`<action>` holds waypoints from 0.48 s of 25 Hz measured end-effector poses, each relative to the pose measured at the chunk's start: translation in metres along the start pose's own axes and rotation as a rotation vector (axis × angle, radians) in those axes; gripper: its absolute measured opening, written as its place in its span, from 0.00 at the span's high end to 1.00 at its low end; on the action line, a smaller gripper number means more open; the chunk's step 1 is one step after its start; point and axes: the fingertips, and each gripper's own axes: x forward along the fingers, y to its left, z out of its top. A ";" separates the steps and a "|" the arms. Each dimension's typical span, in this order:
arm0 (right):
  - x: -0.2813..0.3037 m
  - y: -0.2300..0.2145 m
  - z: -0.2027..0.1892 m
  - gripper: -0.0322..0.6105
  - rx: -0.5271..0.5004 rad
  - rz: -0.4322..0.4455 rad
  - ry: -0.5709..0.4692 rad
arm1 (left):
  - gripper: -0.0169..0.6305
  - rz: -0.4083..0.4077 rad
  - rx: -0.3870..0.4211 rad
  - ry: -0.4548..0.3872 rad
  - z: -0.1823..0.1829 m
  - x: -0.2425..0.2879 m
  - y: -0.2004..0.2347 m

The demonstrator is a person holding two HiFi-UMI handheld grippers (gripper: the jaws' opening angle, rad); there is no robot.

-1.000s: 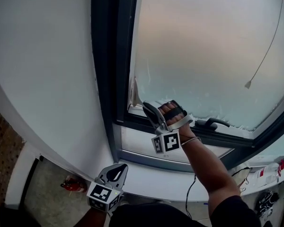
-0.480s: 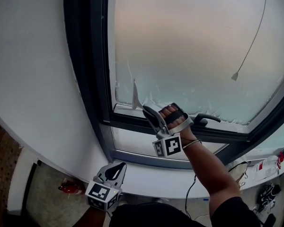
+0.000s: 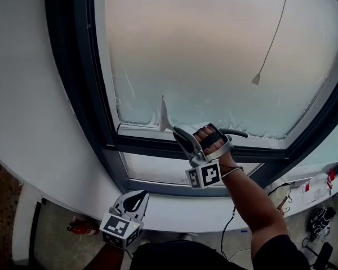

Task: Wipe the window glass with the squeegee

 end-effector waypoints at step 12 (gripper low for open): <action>-0.053 -0.002 -0.061 0.81 0.001 0.015 0.073 | 0.97 -0.071 0.027 0.005 0.006 0.027 -0.037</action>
